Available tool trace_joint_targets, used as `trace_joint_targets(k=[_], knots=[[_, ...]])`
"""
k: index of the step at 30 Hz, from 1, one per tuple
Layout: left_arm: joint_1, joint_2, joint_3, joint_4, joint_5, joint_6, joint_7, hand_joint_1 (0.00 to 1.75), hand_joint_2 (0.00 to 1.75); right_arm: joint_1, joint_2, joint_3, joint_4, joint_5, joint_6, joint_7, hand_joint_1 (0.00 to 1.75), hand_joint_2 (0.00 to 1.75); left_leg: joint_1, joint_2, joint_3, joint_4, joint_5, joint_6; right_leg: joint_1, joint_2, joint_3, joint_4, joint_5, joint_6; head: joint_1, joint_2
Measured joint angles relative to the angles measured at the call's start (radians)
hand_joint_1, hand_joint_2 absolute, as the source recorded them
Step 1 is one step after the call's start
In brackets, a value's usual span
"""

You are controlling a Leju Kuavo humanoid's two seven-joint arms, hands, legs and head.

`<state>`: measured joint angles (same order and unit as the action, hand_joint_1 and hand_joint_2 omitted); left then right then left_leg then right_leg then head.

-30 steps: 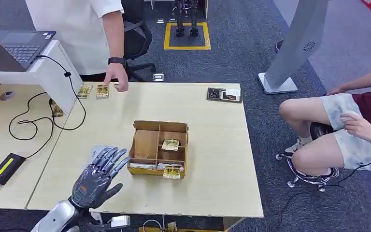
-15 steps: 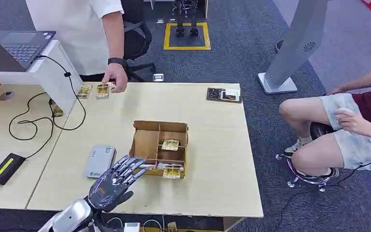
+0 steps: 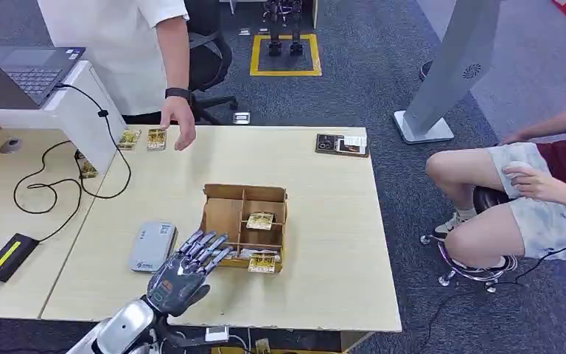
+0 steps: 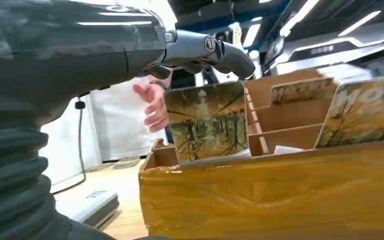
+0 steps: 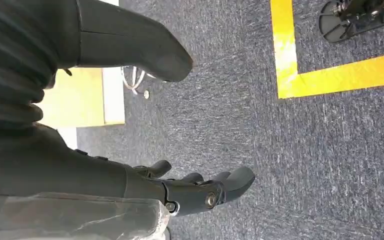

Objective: Pass the card to the sensor for recognition and then transmit it.

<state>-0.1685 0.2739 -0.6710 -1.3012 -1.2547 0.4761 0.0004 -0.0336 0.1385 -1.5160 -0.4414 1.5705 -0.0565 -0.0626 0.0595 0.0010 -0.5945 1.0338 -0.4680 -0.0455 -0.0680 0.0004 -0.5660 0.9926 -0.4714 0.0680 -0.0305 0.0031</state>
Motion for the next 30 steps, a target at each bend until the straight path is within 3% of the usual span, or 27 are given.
trace_joint_targets(k=[7,16,30], knots=[[-0.008,-0.067,0.0,0.01,-0.014,-0.004,0.092,0.0,1.75,0.0,0.0,0.0,0.0,0.0,0.0,0.007,0.0,1.75,0.0,0.0,0.0,0.0,0.0,0.0,0.0,0.0,0.0,0.0,0.0,0.0,0.0,0.0],[-0.007,-0.119,0.013,0.01,-0.025,-0.006,0.177,0.0,1.75,0.0,0.02,-0.003,-0.032,0.0,0.021,0.02,0.0,1.75,0.0,0.0,0.0,0.0,0.0,0.0,0.0,0.0,0.0,0.0,0.0,0.0,0.0,0.0],[0.016,-0.162,0.1,-0.021,-0.014,-0.003,0.196,0.0,1.75,0.0,0.052,-0.011,-0.085,0.0,0.037,0.024,0.0,1.75,0.0,0.0,0.0,0.0,0.0,0.0,0.0,0.0,0.0,0.0,0.0,0.0,0.0,0.0]])
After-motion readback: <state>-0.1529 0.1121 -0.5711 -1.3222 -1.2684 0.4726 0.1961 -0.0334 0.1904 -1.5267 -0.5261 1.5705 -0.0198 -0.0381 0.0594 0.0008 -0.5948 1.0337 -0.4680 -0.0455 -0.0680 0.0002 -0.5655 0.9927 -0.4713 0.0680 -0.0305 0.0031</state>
